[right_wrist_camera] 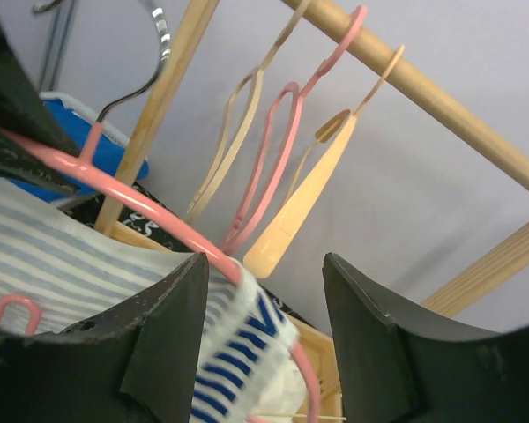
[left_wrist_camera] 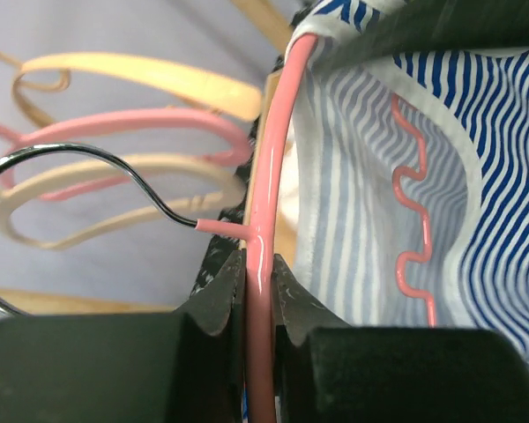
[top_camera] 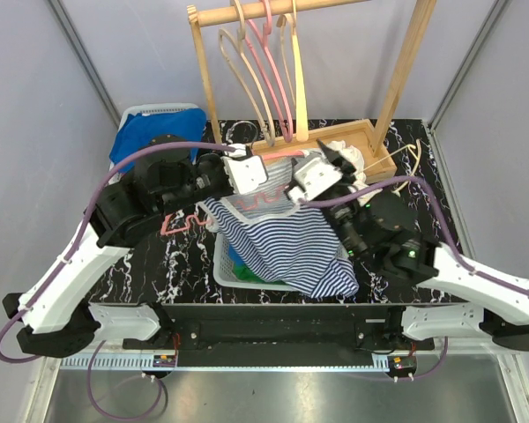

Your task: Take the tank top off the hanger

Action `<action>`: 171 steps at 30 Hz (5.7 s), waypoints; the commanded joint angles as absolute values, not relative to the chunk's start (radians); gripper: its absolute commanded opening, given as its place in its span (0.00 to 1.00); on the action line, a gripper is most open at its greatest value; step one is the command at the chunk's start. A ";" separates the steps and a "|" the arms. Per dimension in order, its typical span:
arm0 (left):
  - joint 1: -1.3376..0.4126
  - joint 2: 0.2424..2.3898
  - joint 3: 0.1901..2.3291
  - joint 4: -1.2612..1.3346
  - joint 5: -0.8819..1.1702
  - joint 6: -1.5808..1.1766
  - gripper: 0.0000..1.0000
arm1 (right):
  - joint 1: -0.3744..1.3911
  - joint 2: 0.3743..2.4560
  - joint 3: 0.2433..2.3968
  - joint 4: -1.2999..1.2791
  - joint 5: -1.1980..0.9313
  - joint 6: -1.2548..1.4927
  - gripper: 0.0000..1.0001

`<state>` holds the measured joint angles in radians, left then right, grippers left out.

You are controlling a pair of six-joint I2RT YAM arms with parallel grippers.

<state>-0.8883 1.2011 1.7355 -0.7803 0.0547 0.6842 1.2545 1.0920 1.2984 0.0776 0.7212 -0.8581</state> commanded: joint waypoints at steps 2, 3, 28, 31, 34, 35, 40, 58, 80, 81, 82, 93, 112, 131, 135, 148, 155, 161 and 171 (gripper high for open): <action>-0.879 1.209 1.712 -0.686 -0.172 0.732 0.00 | 1.243 1.020 1.439 -0.150 0.732 -0.537 0.64; -0.876 1.213 1.712 -0.690 -0.184 0.732 0.00 | 1.244 0.999 1.440 -0.162 0.727 -0.517 0.66; -0.847 1.092 1.674 -0.758 -0.045 0.641 0.00 | 1.149 1.000 1.229 -0.112 0.540 -0.069 0.67; -0.848 1.074 1.652 -0.775 -0.026 0.638 0.00 | 1.100 0.997 1.232 -0.095 0.503 -0.066 0.65; -0.850 1.062 1.632 -0.779 -0.017 0.635 0.00 | 1.059 1.009 1.249 -0.091 0.460 -0.063 0.65; -0.851 1.060 1.631 -0.781 -0.012 0.631 0.00 | 1.054 1.020 1.253 -0.091 0.451 -0.061 0.65; -0.853 1.065 1.643 -0.782 -0.006 0.627 0.00 | 1.035 1.060 1.276 -0.092 0.355 -0.037 0.65; -0.873 1.069 1.664 -0.790 -0.005 0.627 0.00 | 1.032 1.068 1.275 -0.100 0.429 -0.060 0.20; -0.874 1.000 1.602 -0.770 -0.035 0.583 0.00 | 0.977 0.911 1.325 -0.090 0.698 -0.359 0.00; -0.874 0.993 1.600 -0.766 -0.037 0.581 0.00 | 0.965 0.908 1.322 -0.092 0.704 -0.362 0.00; -0.873 0.980 1.598 -0.762 -0.040 0.580 0.00 | 0.957 0.907 1.321 -0.092 0.709 -0.367 0.00; -0.825 0.905 1.580 -0.761 -0.005 0.539 0.00 | 0.874 0.877 1.238 -0.130 0.741 -0.347 0.00; -0.813 0.971 1.605 -0.753 0.052 0.546 0.00 | 0.782 0.871 1.181 -0.259 0.284 0.047 0.20; -0.850 1.065 1.677 -0.758 0.035 0.574 0.00 | 0.782 0.910 1.174 -0.209 -0.029 0.250 0.41; -0.851 1.065 1.683 -0.758 0.034 0.578 0.00 | 0.782 0.893 1.143 -0.219 -0.011 0.247 0.43; -0.851 1.051 1.684 -0.769 0.041 0.581 0.01 | 0.782 0.874 1.111 -0.244 -0.005 0.253 0.63; -0.851 1.051 1.686 -0.772 0.052 0.574 0.01 | 0.782 0.925 1.150 -0.178 0.006 0.268 0.60; -0.851 1.040 1.684 -0.782 0.051 0.575 0.01 | 0.782 0.954 1.161 -0.164 0.014 0.259 0.60; -0.851 1.023 1.661 -0.782 0.054 0.581 0.01 | 0.781 0.983 1.180 -0.092 -0.020 0.267 0.13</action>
